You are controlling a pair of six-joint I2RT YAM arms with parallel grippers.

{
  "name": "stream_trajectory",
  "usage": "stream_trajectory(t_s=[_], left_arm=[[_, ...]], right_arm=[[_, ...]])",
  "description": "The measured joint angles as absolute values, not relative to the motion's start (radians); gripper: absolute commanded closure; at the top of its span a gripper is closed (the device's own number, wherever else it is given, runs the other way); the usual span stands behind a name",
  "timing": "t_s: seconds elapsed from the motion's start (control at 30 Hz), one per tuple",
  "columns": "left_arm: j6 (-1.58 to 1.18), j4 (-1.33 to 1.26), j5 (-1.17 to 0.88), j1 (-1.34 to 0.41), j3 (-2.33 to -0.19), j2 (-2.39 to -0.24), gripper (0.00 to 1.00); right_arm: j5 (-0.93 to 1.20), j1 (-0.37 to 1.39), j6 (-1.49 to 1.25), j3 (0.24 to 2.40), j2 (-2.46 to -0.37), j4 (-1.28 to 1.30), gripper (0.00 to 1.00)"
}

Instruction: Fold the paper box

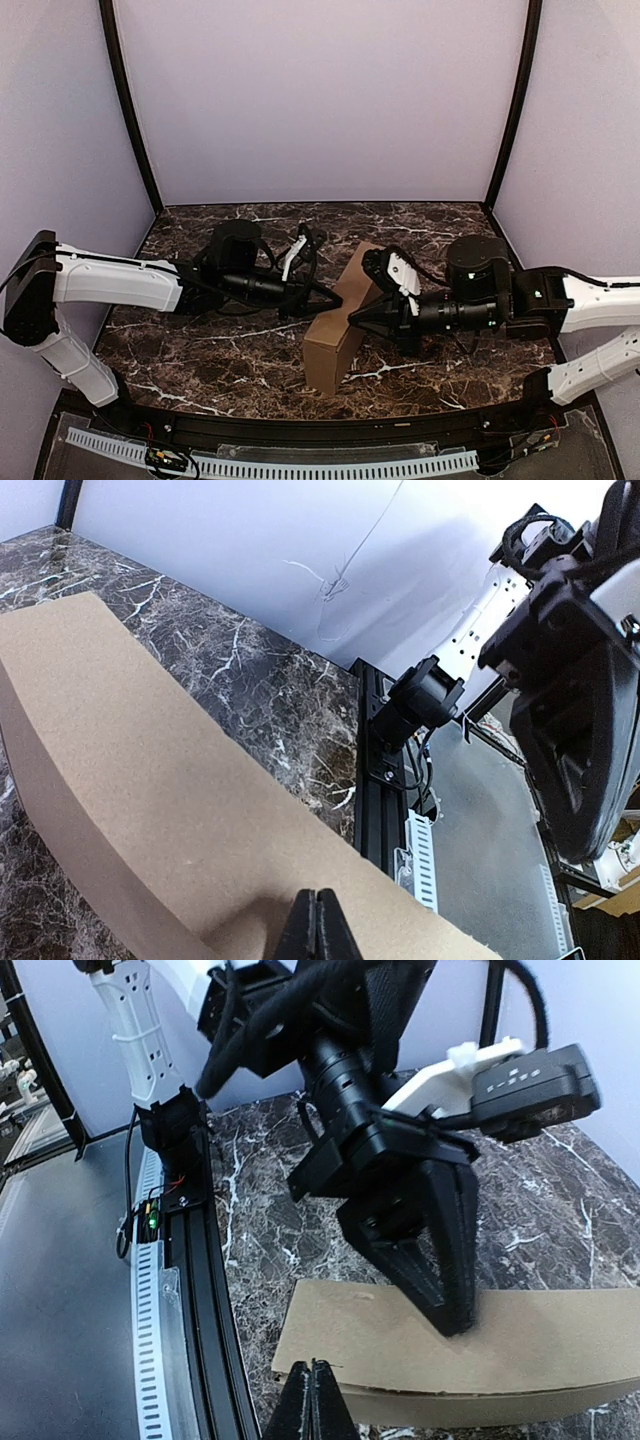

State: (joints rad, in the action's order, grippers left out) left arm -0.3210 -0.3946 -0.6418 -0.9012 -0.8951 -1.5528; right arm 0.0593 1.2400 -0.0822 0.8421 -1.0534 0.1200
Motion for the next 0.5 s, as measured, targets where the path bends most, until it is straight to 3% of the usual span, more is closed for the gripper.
stream_trajectory(t_s=[0.5], left_arm=[[-0.321,-0.392,-0.641,-0.901,-0.896,-1.557,0.99]], right_arm=[[0.079,1.295,-0.004,0.874,-1.188,0.025,1.0]])
